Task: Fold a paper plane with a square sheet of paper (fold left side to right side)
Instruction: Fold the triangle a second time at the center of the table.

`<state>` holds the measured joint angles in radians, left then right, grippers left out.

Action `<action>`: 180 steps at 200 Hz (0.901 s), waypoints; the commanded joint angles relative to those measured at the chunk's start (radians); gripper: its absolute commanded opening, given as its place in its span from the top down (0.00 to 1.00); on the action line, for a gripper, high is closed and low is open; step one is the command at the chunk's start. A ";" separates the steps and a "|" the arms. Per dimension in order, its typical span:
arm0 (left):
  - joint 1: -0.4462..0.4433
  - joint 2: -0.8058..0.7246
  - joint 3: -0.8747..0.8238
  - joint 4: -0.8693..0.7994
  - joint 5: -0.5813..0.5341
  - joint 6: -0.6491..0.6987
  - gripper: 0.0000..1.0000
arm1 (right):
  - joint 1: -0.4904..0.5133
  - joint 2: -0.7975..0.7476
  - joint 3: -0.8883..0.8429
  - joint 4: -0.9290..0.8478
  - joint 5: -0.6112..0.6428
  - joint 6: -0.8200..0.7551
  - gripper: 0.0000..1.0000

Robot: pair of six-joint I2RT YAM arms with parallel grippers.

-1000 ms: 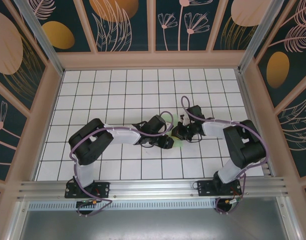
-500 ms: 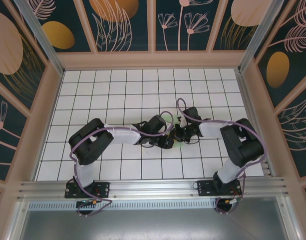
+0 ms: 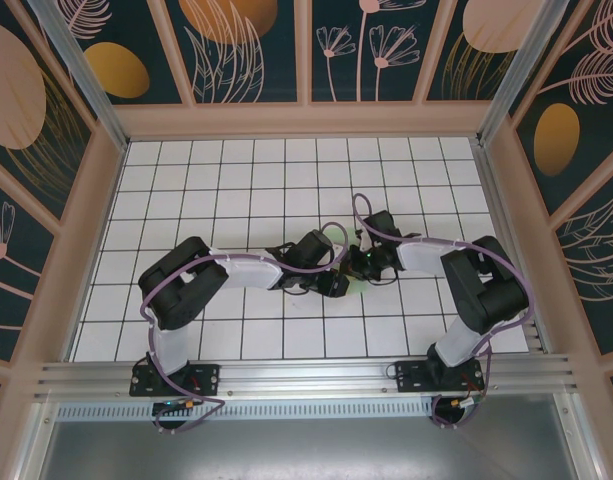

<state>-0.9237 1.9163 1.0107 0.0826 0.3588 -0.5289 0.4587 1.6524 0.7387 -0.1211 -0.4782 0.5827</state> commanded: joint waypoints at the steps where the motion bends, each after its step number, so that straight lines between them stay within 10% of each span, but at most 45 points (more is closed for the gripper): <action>1: -0.013 0.049 -0.032 -0.085 -0.009 -0.003 0.64 | -0.028 0.018 0.033 -0.020 0.117 -0.028 0.89; 180: -0.012 0.050 -0.032 -0.078 -0.008 -0.007 0.64 | -0.162 0.082 0.106 -0.040 0.163 -0.120 0.86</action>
<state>-0.9237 1.9228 1.0107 0.1051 0.3557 -0.5289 0.3195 1.6955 0.8131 -0.1436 -0.3920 0.4980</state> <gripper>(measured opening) 0.359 0.135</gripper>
